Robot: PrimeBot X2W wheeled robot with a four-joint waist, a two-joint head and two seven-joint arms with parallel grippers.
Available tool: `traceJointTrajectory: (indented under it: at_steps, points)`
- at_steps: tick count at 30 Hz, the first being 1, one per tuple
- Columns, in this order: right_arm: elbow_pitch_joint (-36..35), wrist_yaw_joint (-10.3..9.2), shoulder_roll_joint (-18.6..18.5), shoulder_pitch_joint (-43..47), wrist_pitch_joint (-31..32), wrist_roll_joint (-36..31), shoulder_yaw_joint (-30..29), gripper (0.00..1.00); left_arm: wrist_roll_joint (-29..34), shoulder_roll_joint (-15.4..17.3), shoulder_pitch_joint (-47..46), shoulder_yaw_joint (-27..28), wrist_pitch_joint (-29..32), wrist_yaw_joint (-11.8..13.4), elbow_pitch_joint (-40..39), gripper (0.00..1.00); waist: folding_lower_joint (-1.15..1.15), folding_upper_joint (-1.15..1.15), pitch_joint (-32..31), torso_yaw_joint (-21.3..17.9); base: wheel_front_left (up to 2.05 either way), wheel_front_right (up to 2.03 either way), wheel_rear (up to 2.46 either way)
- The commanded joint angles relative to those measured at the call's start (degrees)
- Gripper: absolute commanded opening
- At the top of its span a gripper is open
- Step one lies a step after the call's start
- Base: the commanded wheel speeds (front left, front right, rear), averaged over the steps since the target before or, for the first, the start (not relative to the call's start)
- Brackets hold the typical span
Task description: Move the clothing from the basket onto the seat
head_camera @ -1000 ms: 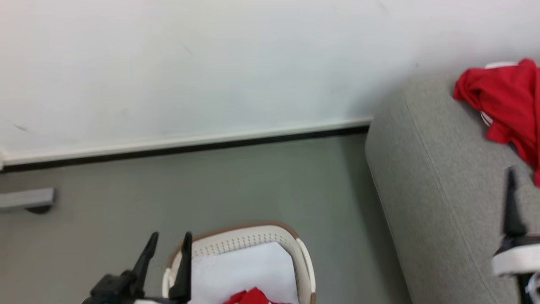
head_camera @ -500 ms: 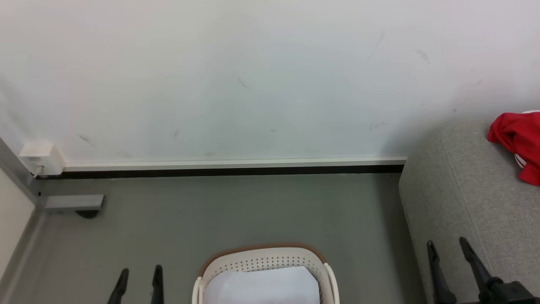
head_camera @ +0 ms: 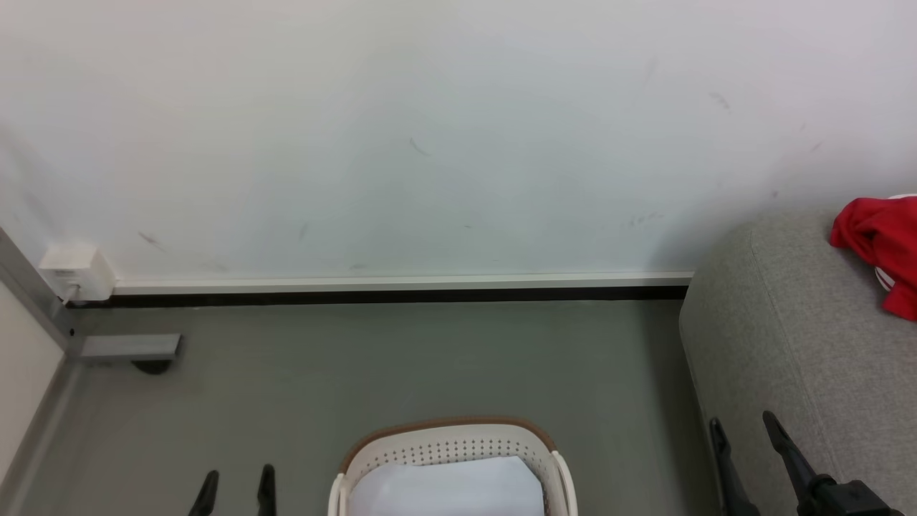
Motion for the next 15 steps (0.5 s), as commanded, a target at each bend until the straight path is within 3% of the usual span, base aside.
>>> traceJointTrajectory:
  at_steps: [1, 9, 15]
  points:
    - [0.1, -0.11, 0.2, -0.6, 0.0, 0.3, 0.1, 1.0, 0.6, -0.3, -0.2, 0.5, 0.0, -0.4, 0.3, 1.0, 0.0, 0.0, 0.0, -0.1, 0.0, 0.0, 0.0]
    - [-0.7, -0.11, 0.2, -1.6, 0.0, 0.6, 0.1, 1.0, 1.6, -0.7, -2.0, -0.7, 0.0, -1.9, 1.7, 1.0, 0.0, 0.0, 1.2, -1.3, 0.0, 0.0, 0.0]
    - [-2.9, -0.11, -0.3, -4.3, 0.0, 1.0, -0.4, 1.0, 4.1, -0.1, -8.6, -5.7, 3.1, -3.4, 6.7, 1.0, 0.0, 0.0, 6.0, -3.6, 0.0, 0.0, 0.0]
